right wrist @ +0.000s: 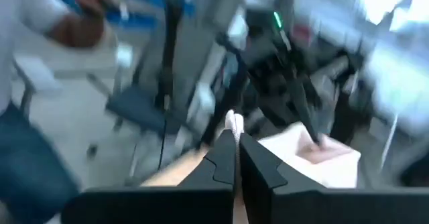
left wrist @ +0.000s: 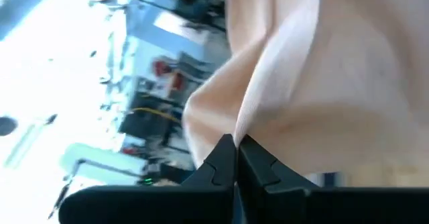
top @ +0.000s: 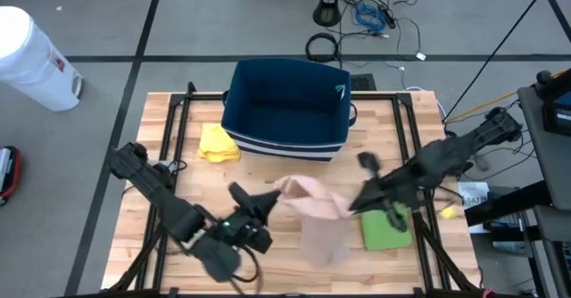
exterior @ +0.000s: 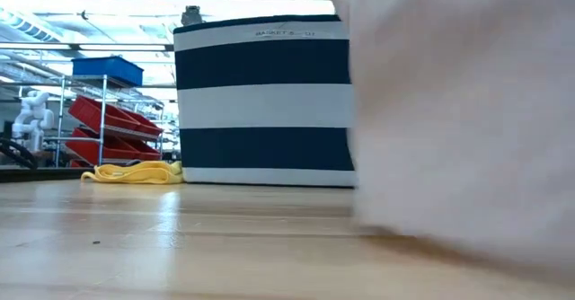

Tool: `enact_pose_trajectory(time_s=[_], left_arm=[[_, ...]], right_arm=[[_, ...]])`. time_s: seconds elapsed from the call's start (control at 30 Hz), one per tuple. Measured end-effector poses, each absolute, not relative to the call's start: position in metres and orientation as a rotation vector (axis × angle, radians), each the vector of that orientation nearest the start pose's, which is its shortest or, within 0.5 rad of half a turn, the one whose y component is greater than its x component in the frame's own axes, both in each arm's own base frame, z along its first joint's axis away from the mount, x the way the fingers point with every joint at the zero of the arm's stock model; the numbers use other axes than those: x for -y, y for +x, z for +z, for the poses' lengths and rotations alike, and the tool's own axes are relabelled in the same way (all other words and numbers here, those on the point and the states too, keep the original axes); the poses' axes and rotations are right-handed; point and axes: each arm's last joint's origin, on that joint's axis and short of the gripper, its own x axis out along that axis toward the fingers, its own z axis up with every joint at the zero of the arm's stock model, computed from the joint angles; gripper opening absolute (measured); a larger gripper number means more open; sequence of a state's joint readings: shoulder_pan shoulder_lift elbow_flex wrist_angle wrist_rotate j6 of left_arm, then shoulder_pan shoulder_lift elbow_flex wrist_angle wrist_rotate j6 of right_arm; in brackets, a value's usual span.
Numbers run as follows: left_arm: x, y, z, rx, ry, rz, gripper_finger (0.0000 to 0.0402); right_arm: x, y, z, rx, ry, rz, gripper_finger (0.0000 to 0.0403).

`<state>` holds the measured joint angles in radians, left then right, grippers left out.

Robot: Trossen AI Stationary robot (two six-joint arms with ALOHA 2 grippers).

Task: Fold towel
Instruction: Fold the light pink towel

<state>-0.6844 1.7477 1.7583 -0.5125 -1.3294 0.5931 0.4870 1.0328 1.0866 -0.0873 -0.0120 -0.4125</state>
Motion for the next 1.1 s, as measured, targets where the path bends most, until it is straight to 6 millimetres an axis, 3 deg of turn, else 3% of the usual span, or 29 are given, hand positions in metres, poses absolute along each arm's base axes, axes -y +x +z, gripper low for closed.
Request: enact_pose_trajectory(time_s=[0.13, 0.3, 0.6, 0.8, 0.93, 1.1], left_arm=[[0.209, 0.301, 0.447, -0.399, 0.944, 0.607, 0.0001], [0.202, 0.299, 0.473, -0.354, 0.913, 0.563, 0.0001], [0.213, 0.292, 0.467, -0.337, 0.967, 0.344, 0.0001], [0.218, 0.292, 0.466, -0.306, 0.958, 0.243, 0.0], [0.217, 0.292, 0.467, -0.317, 0.969, 0.277, 0.0], [0.204, 0.297, 0.466, -0.378, 1.019, 0.394, 0.0]], right_arm=[[-0.092, 0.167, 0.43, 0.339, -0.467, 0.548, 0.0], [-0.082, 0.147, 0.445, 0.473, -0.49, 0.529, 0.0], [-0.093, 0.161, 0.425, 0.283, -0.424, 0.667, 0.0], [-0.1, 0.167, 0.424, 0.353, -0.469, 0.795, 0.0], [-0.096, 0.162, 0.428, 0.401, -0.53, 0.759, 0.0], [-0.083, 0.161, 0.43, 0.35, -0.589, 0.544, 0.0]])
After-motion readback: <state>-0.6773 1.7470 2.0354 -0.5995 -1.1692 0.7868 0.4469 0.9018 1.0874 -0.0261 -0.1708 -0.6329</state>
